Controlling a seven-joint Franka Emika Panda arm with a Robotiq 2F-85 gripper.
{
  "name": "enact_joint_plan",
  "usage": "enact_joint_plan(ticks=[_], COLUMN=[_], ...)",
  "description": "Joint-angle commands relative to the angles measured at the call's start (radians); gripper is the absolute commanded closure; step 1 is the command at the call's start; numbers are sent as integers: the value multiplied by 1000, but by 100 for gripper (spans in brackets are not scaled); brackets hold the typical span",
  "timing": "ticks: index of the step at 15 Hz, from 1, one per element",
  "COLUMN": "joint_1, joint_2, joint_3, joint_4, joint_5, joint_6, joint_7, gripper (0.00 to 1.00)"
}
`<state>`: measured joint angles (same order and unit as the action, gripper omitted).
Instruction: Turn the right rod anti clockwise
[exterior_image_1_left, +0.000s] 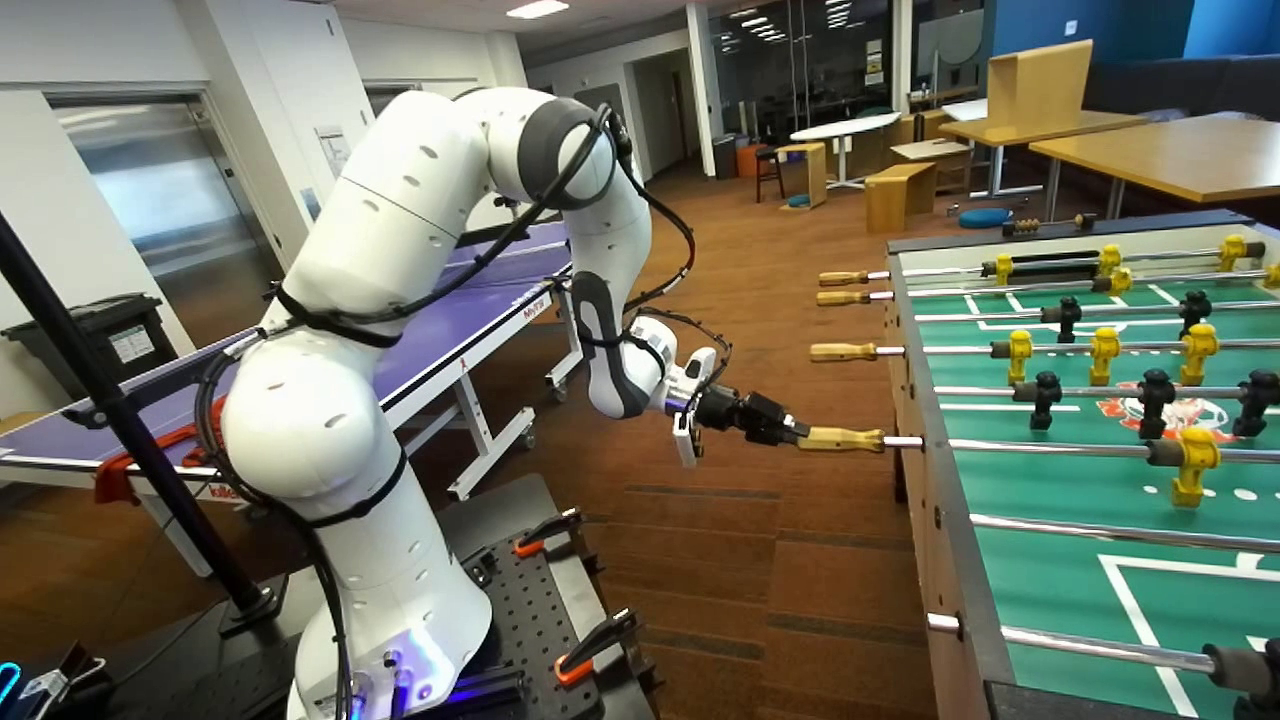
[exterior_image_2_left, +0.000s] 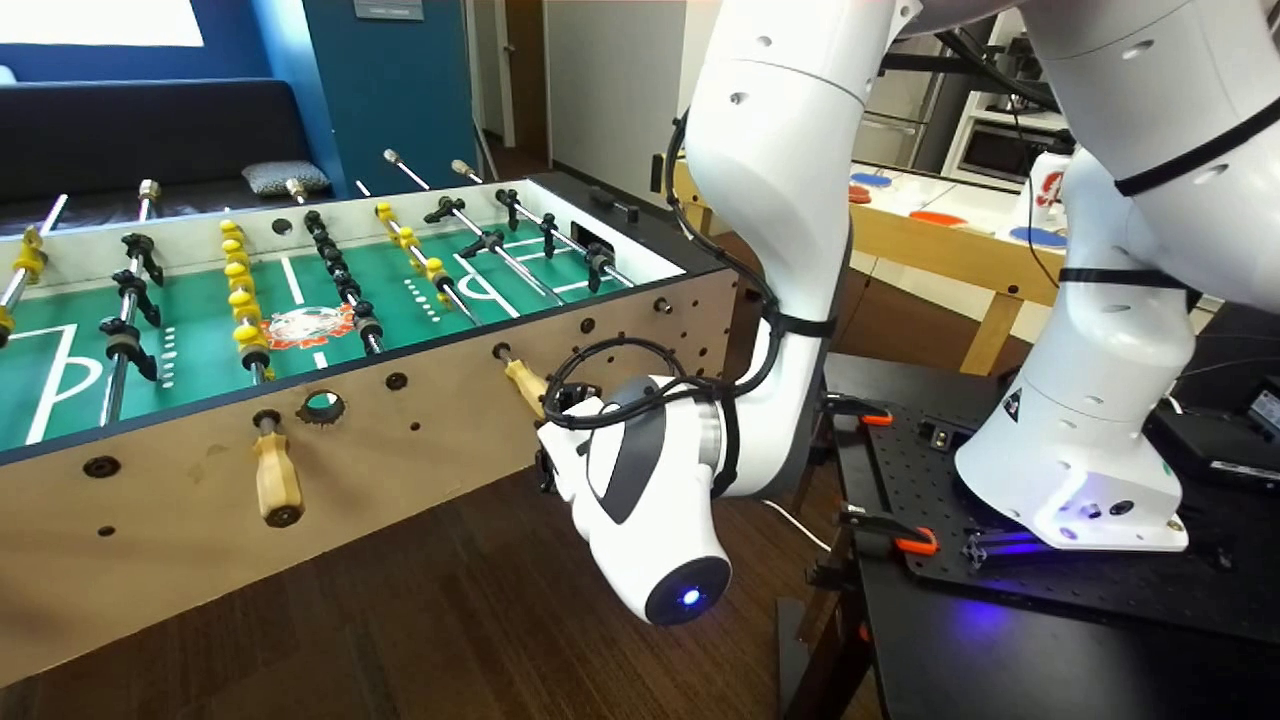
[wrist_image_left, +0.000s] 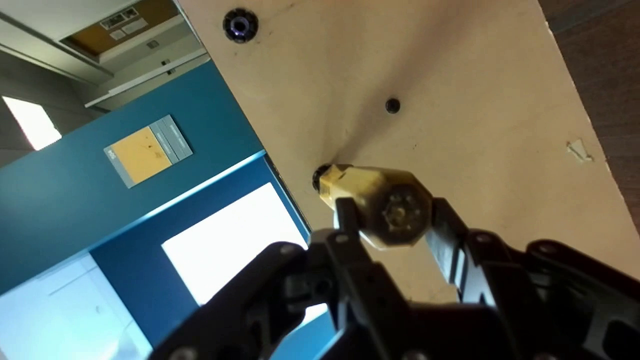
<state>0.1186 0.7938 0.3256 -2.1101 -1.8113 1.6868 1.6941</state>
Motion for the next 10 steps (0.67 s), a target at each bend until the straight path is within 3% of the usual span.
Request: enact_joint_plan(ticks=[1, 7, 8, 10], joint_1=[29, 64, 68, 74], joint_2=[-7, 8, 17, 19], joint_3=[-40, -68, -59, -63], joint_4=[11, 11, 21, 21], joint_5=[43, 39, 22, 21], joint_6=[20, -8, -3, -5], joint_7=[-195, -445, -347, -390], gripper=[86, 86, 61, 61])
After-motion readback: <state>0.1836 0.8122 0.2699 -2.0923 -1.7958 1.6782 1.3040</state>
